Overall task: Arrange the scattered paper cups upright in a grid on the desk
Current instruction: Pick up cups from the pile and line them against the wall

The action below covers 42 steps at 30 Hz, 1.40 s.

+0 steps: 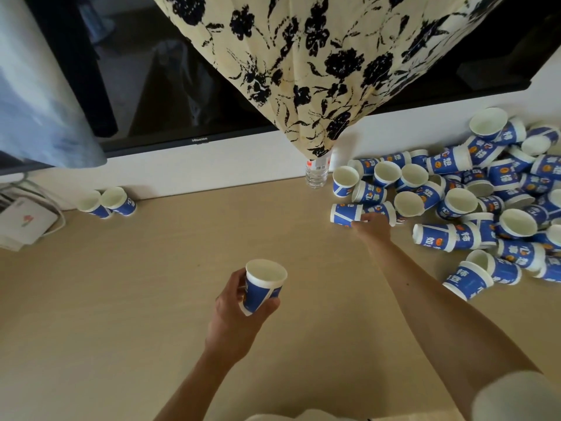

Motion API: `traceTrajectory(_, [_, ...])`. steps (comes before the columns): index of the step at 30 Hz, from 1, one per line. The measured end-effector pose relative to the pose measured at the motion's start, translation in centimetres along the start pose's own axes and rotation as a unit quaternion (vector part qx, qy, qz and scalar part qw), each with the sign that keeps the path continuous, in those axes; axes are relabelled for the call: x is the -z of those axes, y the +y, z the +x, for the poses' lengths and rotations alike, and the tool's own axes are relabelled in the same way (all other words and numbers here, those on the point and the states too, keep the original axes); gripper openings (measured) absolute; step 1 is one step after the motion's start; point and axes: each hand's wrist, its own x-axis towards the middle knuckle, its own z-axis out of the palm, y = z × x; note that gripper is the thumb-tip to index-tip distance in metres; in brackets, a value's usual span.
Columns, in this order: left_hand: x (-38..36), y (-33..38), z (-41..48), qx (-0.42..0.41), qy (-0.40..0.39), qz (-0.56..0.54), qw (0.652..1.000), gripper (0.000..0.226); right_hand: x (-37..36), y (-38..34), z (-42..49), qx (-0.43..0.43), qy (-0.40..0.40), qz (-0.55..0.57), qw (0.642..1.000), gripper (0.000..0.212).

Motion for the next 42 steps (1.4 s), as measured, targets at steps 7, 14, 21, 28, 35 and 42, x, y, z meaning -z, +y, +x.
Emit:
traceTrajectory(7, [0.1, -0.3, -0.1, 0.009, -0.007, -0.011, 1.0, 0.066, -0.4, -0.6, -0.2, -0.003, -0.029, -0.007, 1.0, 0.027])
traceTrajectory(14, [-0.1, -0.6, 0.0, 0.01, -0.027, -0.035, 0.999, 0.063, 0.7, -1.5, -4.1, 0.01, -0.063, 0.141, 0.988, 0.008])
traceTrajectory(21, [0.6, 0.4, 0.5, 0.015, -0.054, -0.098, 0.994, 0.06, 0.7, -1.7, -10.4, -0.015, -0.271, 0.332, 0.904, 0.02])
traceTrajectory(28, [1.9, -0.5, 0.8, 0.032, -0.032, -0.152, 0.987, 0.053, -1.5, -3.1, -14.5, 0.044, -0.359, 0.384, 0.849, 0.039])
traceTrajectory(35, [4.7, -1.8, 0.6, 0.045, -0.011, -0.245, 0.968, 0.055, -5.5, -6.0, -17.9, 0.024, -0.377, 0.37, 0.849, 0.066])
traceTrajectory(42, [8.9, -4.5, 1.2, 0.053, 0.008, -0.302, 0.952, 0.065, -10.3, -8.5, -20.5, 0.014, -0.429, 0.306, 0.85, 0.094])
